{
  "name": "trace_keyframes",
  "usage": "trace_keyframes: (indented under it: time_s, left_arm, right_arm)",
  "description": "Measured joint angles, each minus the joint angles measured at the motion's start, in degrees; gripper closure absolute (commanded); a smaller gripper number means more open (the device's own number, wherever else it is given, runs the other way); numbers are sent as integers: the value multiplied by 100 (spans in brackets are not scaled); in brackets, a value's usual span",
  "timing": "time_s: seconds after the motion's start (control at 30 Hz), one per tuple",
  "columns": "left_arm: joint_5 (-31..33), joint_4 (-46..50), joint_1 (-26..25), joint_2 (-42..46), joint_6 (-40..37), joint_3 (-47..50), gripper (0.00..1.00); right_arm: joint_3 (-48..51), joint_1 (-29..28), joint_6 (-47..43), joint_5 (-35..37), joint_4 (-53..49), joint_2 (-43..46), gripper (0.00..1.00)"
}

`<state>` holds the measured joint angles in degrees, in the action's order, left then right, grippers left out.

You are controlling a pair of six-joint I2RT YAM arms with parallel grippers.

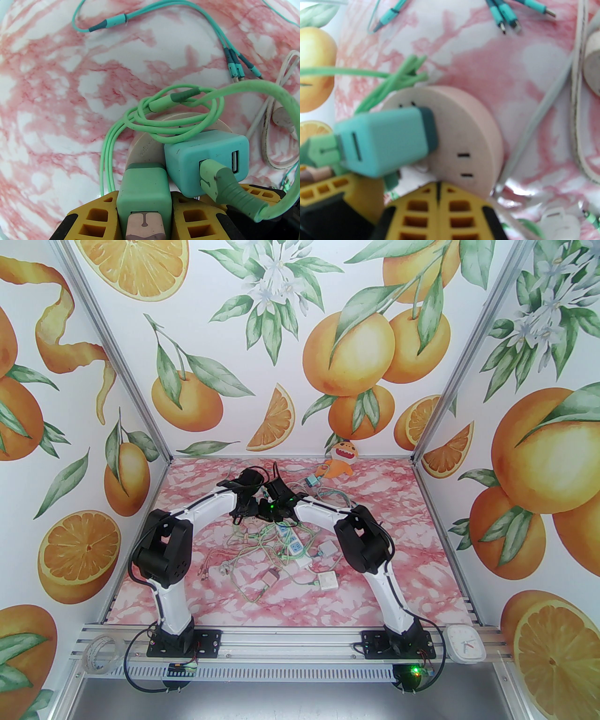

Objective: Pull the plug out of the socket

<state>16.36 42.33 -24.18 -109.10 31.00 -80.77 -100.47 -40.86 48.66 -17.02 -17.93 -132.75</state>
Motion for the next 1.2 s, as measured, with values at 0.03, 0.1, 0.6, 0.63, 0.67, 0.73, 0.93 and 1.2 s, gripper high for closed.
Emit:
trace_keyframes:
  time_s: [0.03,0.1,0.6,0.63,0.67,0.73,0.93,1.2]
  left_arm:
    - [-59,-2,28,-2,13,0,80]
    - [-275,-4,160,-2,35,4,79]
    - [-1268,-42,597,28,157,83,79]
    - [-1106,-2,505,26,144,59,79]
    - [-911,44,404,17,138,22,79]
    - [-520,149,205,-31,114,-83,79]
    - [28,365,-48,-149,72,-304,80]
    - [-315,387,160,-153,74,-319,80]
  right_arm:
    - [-7,0,-7,13,-7,0,100]
    - [-7,-11,-11,35,-13,0,100]
    - [-17,-39,-52,85,-39,-4,100]
    - [-24,-39,-57,85,-57,-4,100]
    - [-33,-37,-63,87,-90,-4,100]
    - [-74,-37,-70,105,-164,-4,100]
    - [-107,-9,-76,50,-273,-4,100]
    - [-116,-26,-107,125,-280,-4,100]
